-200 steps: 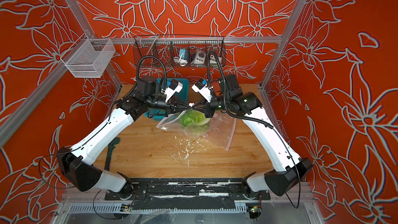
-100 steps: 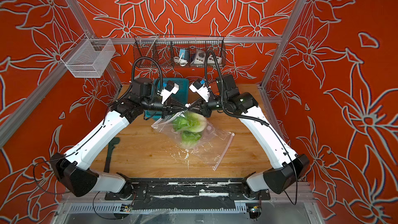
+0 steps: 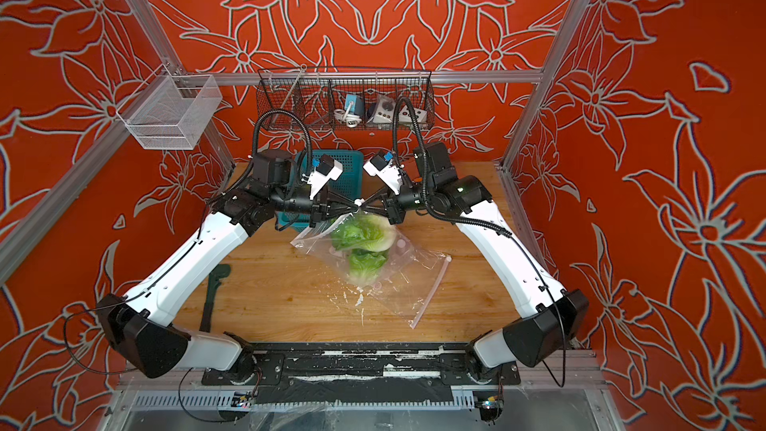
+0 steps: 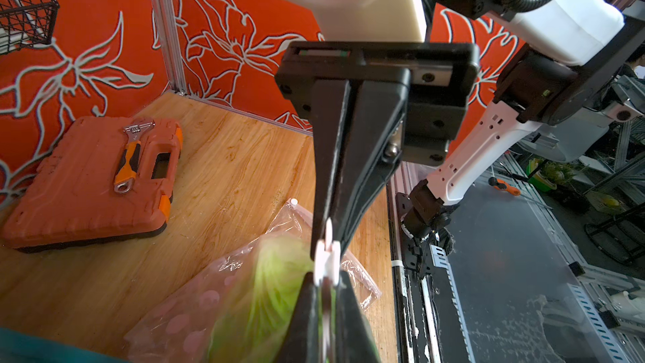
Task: Put the chinese cabbages into a zipper bag and zip it
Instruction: Zip the zipper on the zipper food storage bag.
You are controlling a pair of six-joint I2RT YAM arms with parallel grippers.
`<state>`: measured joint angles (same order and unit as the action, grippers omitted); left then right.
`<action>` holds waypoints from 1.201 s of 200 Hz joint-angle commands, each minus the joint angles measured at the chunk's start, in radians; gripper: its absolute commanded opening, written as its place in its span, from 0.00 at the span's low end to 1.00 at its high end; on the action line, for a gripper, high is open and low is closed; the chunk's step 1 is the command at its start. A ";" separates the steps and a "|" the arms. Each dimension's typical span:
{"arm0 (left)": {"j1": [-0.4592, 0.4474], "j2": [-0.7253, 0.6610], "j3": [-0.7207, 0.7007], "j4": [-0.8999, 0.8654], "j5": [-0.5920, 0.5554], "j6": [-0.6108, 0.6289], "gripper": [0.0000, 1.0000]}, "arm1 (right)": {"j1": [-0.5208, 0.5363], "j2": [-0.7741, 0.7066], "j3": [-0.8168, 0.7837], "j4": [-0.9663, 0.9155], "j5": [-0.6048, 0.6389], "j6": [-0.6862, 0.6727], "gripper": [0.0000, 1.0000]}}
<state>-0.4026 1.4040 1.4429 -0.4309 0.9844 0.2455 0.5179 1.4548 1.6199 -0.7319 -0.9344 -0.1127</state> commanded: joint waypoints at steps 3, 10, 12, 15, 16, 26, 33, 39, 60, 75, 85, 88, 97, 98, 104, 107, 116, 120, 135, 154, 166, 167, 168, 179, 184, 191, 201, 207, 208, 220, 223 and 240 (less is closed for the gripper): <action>0.007 0.007 0.012 0.018 0.041 -0.017 0.24 | 0.000 0.001 -0.009 0.021 -0.021 -0.010 0.00; 0.007 0.006 0.009 0.031 0.048 -0.026 0.28 | 0.000 0.001 -0.009 0.021 -0.020 -0.011 0.00; 0.006 0.005 0.008 0.035 0.050 -0.029 0.28 | 0.000 0.001 -0.009 0.022 -0.021 -0.010 0.00; 0.006 0.004 0.006 0.042 0.050 -0.034 0.29 | 0.001 0.001 -0.009 0.023 -0.021 -0.009 0.00; 0.006 0.004 0.005 0.044 0.050 -0.035 0.30 | 0.001 0.001 -0.009 0.024 -0.021 -0.009 0.00; 0.000 0.007 0.006 0.060 0.048 -0.047 0.31 | 0.000 0.001 -0.010 0.027 -0.024 -0.007 0.00; -0.003 0.012 0.008 0.066 0.049 -0.053 0.32 | 0.001 0.003 -0.010 0.028 -0.026 -0.006 0.00; -0.007 0.017 0.012 0.066 0.051 -0.055 0.32 | 0.000 0.004 -0.011 0.029 -0.027 -0.006 0.00; -0.012 0.027 0.021 0.067 0.054 -0.057 0.32 | 0.001 0.006 -0.012 0.029 -0.022 -0.007 0.00; -0.012 0.029 0.022 0.076 0.053 -0.061 0.31 | 0.001 0.006 -0.012 0.029 -0.023 -0.007 0.00; -0.011 0.032 0.024 0.085 0.053 -0.069 0.30 | 0.001 0.006 -0.012 0.031 -0.023 -0.005 0.00; -0.011 0.035 0.025 0.087 0.054 -0.070 0.30 | 0.001 0.006 -0.012 0.031 -0.023 -0.005 0.00; -0.012 0.040 0.032 0.089 0.060 -0.073 0.29 | 0.001 0.007 -0.012 0.031 -0.023 -0.004 0.00; -0.012 0.041 0.032 0.090 0.060 -0.074 0.29 | 0.001 0.007 -0.012 0.031 -0.023 -0.005 0.00; -0.012 0.042 0.034 0.091 0.062 -0.078 0.28 | 0.000 0.008 -0.012 0.030 -0.023 -0.007 0.00; -0.012 0.043 0.034 0.092 0.064 -0.078 0.28 | 0.000 0.008 -0.012 0.029 -0.022 -0.007 0.00; -0.011 0.043 0.037 0.093 0.064 -0.079 0.27 | 0.000 0.007 -0.012 0.029 -0.020 -0.008 0.00; -0.011 0.043 0.037 0.093 0.064 -0.080 0.27 | 0.001 0.008 -0.012 0.026 -0.021 -0.010 0.00; -0.011 0.041 0.039 0.094 0.061 -0.081 0.27 | 0.001 0.006 -0.015 0.026 -0.017 -0.012 0.00; -0.010 0.042 0.039 0.100 0.053 -0.091 0.27 | 0.000 0.005 -0.020 0.028 -0.014 -0.013 0.00; -0.009 0.043 0.040 0.098 0.056 -0.091 0.21 | 0.000 0.007 -0.020 0.028 -0.014 -0.013 0.00; -0.009 0.044 0.039 0.098 0.056 -0.091 0.20 | 0.000 0.007 -0.020 0.028 -0.014 -0.013 0.00; -0.009 0.044 0.039 0.098 0.056 -0.091 0.20 | 0.000 0.007 -0.019 0.028 -0.015 -0.013 0.00; -0.009 0.044 0.039 0.097 0.056 -0.091 0.15 | -0.001 0.006 -0.021 0.030 -0.015 -0.013 0.00; -0.009 0.045 0.039 0.095 0.056 -0.090 0.13 | -0.001 0.006 -0.022 0.031 -0.014 -0.013 0.00; -0.008 0.044 0.039 0.094 0.057 -0.088 0.12 | -0.002 0.005 -0.021 0.031 -0.013 -0.013 0.00; -0.007 0.044 0.038 0.088 0.056 -0.083 0.10 | -0.001 0.005 -0.022 0.031 -0.011 -0.013 0.00; -0.006 0.043 0.039 0.082 0.057 -0.078 0.10 | -0.002 0.003 -0.024 0.034 -0.009 -0.012 0.00; -0.006 0.043 0.039 0.082 0.056 -0.078 0.10 | -0.002 0.002 -0.025 0.035 -0.008 -0.010 0.00; 0.003 0.037 0.032 0.078 0.058 -0.071 0.09 | -0.006 -0.007 -0.037 0.055 -0.005 0.003 0.00; 0.006 0.036 0.030 0.078 0.057 -0.070 0.09 | -0.008 -0.011 -0.041 0.065 -0.007 0.010 0.00; 0.023 0.029 0.017 0.087 0.063 -0.072 0.07 | -0.017 -0.036 -0.078 0.128 -0.009 0.044 0.00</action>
<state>-0.4004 1.4410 1.4586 -0.3553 1.0176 0.1566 0.5137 1.4513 1.5879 -0.6815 -0.9360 -0.1020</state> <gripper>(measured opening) 0.107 0.048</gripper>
